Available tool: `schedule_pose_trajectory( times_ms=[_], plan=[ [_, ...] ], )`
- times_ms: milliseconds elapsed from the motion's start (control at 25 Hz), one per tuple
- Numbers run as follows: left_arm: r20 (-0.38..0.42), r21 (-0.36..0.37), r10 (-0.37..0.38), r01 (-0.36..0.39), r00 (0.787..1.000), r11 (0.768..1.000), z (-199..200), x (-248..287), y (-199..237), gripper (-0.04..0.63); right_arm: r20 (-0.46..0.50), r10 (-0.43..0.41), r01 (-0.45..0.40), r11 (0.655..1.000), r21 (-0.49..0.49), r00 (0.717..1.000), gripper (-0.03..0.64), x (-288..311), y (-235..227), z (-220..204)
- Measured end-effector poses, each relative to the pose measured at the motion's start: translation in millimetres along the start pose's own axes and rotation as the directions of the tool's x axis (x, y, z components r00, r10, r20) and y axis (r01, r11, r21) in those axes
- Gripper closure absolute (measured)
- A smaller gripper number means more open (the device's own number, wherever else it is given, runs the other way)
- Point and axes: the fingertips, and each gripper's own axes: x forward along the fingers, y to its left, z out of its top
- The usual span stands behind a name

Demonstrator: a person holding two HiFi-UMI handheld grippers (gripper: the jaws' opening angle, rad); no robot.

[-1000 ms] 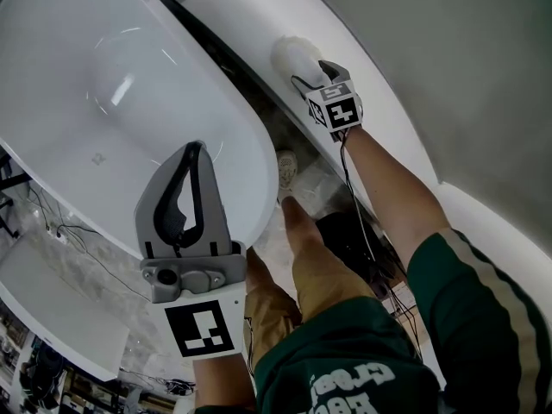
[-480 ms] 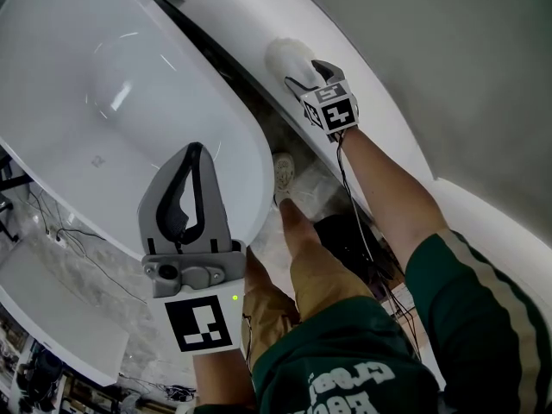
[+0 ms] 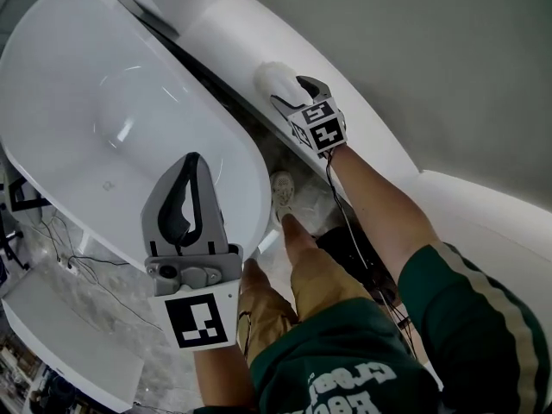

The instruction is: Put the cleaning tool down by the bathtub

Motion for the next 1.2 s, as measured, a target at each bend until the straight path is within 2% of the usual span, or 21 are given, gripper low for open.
schedule_pose_trajectory(
  times_ms=[240,560,800,960,1200],
  plan=[
    [0.036,0.045,-0.016,0.014,0.999,0.999,28,-19,-6,0.588,0.098,-0.024,0.027,0.999,-0.022,0.995,0.322,-42,12,34],
    [0.109,0.088,-0.007,-0.003,0.994,0.996,75,-54,-11,0.588,0.229,-0.082,0.085,0.996,-0.003,0.970,0.322,-117,23,82],
    [0.168,0.148,-0.034,0.009,0.985,0.989,113,-77,-19,0.588,0.327,-0.099,0.115,0.993,-0.031,0.940,0.322,-173,36,120],
    [0.197,0.133,-0.048,0.021,0.979,0.991,134,-98,-18,0.588,0.393,-0.093,0.121,0.991,-0.049,0.915,0.322,-217,59,146],
    [0.252,0.136,-0.076,0.042,0.965,0.990,153,-123,-26,0.588,0.504,-0.099,0.160,0.984,-0.078,0.858,0.322,-281,87,185]
  ],
)
